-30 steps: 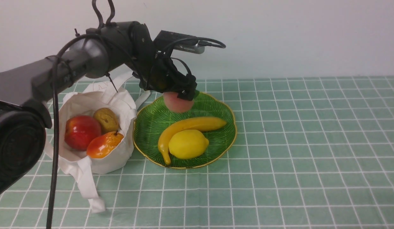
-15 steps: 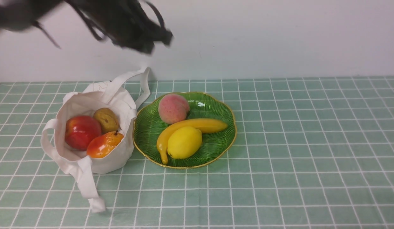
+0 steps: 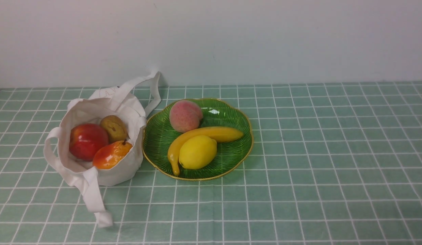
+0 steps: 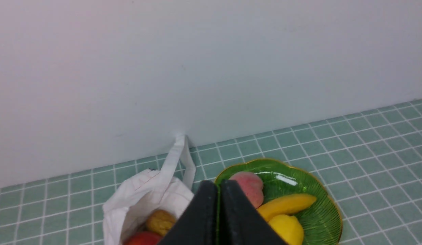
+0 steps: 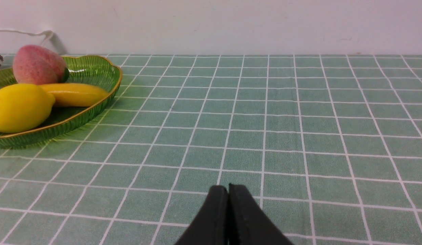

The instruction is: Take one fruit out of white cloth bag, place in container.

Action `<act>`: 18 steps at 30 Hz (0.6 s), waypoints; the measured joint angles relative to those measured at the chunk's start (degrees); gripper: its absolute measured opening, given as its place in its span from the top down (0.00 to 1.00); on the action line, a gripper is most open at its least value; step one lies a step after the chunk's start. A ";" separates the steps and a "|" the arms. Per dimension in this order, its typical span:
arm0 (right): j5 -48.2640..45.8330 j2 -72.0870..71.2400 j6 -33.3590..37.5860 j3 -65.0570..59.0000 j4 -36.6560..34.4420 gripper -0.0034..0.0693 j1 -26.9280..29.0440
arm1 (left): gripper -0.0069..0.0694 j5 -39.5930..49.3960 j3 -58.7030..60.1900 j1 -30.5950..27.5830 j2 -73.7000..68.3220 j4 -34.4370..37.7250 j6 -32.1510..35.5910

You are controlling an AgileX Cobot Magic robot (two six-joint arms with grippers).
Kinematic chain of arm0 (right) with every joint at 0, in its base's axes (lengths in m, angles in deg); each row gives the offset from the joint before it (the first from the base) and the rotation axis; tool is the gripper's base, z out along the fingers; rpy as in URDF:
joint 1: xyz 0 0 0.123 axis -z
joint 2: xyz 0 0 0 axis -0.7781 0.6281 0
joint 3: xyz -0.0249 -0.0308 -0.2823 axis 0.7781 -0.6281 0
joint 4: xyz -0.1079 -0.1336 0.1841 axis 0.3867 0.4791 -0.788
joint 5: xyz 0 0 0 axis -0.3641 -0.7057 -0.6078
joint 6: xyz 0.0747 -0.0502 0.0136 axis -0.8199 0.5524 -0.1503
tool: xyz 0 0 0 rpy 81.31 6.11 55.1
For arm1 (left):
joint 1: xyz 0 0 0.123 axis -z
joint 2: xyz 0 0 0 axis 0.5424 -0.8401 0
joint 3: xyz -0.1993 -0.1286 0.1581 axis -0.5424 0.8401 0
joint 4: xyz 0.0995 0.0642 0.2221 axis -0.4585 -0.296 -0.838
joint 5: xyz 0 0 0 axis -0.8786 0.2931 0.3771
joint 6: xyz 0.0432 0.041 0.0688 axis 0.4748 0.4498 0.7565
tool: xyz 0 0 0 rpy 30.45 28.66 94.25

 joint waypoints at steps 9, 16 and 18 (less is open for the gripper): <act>0.00 0.00 0.00 0.00 0.00 0.97 0.00 | 0.92 -5.09 20.53 0.00 35.29 -5.90 -2.33; -0.11 -0.04 -0.46 0.00 0.10 0.97 0.00 | 0.92 -30.83 40.51 0.00 58.17 -12.77 -4.66; -0.11 -0.04 -0.51 0.00 0.01 0.97 -0.02 | 0.92 -33.82 42.95 0.00 56.92 -13.40 -5.54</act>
